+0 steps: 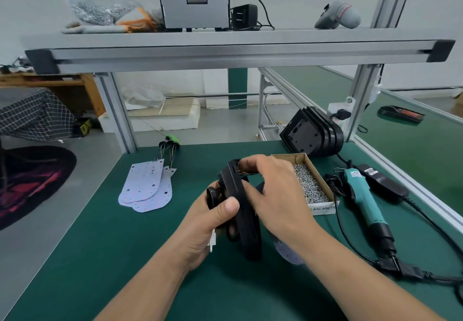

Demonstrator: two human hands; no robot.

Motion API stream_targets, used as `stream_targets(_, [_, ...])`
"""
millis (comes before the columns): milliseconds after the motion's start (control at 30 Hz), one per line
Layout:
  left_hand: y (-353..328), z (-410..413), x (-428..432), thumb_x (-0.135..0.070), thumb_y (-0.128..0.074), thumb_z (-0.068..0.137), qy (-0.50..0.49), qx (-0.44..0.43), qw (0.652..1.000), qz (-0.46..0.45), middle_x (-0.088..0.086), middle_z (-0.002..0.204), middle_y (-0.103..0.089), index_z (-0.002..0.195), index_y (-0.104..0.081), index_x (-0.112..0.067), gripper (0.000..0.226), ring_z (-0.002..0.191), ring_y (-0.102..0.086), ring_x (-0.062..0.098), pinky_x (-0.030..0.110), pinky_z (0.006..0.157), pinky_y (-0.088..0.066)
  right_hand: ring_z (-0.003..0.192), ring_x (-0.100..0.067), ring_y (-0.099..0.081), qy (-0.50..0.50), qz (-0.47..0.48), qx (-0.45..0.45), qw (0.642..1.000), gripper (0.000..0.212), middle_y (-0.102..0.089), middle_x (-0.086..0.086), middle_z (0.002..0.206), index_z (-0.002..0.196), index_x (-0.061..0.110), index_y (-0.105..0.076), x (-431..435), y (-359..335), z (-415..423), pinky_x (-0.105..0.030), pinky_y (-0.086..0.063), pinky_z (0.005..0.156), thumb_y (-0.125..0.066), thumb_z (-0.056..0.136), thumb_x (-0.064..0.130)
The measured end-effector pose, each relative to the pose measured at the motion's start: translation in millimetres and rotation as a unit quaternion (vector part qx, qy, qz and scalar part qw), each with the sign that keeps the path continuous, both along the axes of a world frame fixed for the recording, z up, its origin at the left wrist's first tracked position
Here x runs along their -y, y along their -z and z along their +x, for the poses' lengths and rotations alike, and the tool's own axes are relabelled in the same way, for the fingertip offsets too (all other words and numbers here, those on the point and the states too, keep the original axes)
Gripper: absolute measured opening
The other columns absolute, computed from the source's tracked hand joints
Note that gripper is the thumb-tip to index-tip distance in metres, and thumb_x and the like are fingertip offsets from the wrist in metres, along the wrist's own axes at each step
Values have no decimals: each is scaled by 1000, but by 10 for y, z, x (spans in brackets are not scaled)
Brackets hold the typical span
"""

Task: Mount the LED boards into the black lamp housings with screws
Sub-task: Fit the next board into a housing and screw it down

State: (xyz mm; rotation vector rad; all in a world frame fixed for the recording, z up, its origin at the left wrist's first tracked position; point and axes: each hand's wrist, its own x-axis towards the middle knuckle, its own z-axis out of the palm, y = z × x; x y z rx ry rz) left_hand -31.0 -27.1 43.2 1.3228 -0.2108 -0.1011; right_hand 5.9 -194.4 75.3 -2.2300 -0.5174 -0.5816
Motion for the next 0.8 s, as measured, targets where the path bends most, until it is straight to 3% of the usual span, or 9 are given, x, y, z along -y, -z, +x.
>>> stream_targets(200, [-18, -15, 21, -68, -94, 56, 2, 6, 1000, -5, 6, 75, -65, 94, -77, -23, 62, 63, -58, 19, 27, 52, -43, 123, -6, -48, -32, 83, -44, 995, 28, -60, 34, 112, 113, 42, -65, -18, 11, -22, -24, -44, 97, -72, 87, 48])
stream_targets(300, [-35, -42, 44, -70, -95, 52, 6, 6, 999, -36, 8, 71, -64, 86, -78, -24, 60, 63, -58, 22, 28, 53, -43, 120, -8, -47, -41, 50, -17, 998, 33, -67, 25, 104, 114, 38, -70, -14, -70, -29, -18, -35, 101, -64, 86, 54])
stream_targets(400, [-40, -57, 30, -67, -98, 48, 8, -12, 998, -64, 23, 84, -58, 101, -75, -16, 77, 80, -52, 37, 41, 66, -38, 107, -8, -50, -57, 9, 26, 998, 28, -63, 18, 102, 110, 31, -68, 14, -125, -40, -36, -41, 101, -63, 90, 50])
stream_targets(467, [-59, -76, 22, -64, -99, 50, 16, -16, 997, -78, 26, 96, -52, 114, -66, -8, 91, 89, -45, 43, 44, 69, -34, 104, -8, -50, -60, 2, 49, 997, 22, -60, 18, 102, 108, 29, -65, 29, -129, -50, -40, -41, 99, -66, 93, 45])
stream_targets(533, [-60, -78, 3, -64, -98, 51, 31, -13, 996, -84, 24, 93, -52, 113, -67, -10, 88, 83, -47, 39, 40, 66, -34, 102, -7, -49, -52, -7, 73, 996, 20, -57, 19, 101, 107, 28, -64, 14, -128, -67, -39, -39, 97, -68, 94, 43])
stream_targets(600, [-53, -82, -13, -65, -98, 52, 53, -7, 995, -82, 17, 80, -54, 100, -74, -18, 72, 71, -54, 28, 35, 60, -38, 99, -6, -46, -41, -23, 100, 994, 20, -51, 23, 98, 107, 28, -64, -20, -122, -82, -35, -37, 94, -67, 94, 43])
stream_targets(733, [3, -67, -14, -61, -100, 49, 50, -46, 992, -109, 25, 109, -51, 109, -73, -14, 81, 101, -43, 42, 46, 80, -36, 97, 6, -37, -37, 1, 89, 995, 23, -43, 30, 96, 111, 30, -64, -17, -82, -69, -29, -35, 92, -70, 91, 39])
stream_targets(800, [24, -47, -22, -60, -101, 49, 49, -57, 990, -116, 24, 112, -63, 110, -79, -16, 78, 104, -57, 44, 45, 84, -48, 103, 1, -40, -41, 4, 70, 997, 27, -47, 26, 101, 115, 31, -64, -4, -65, -64, -28, -34, 95, -69, 91, 40])
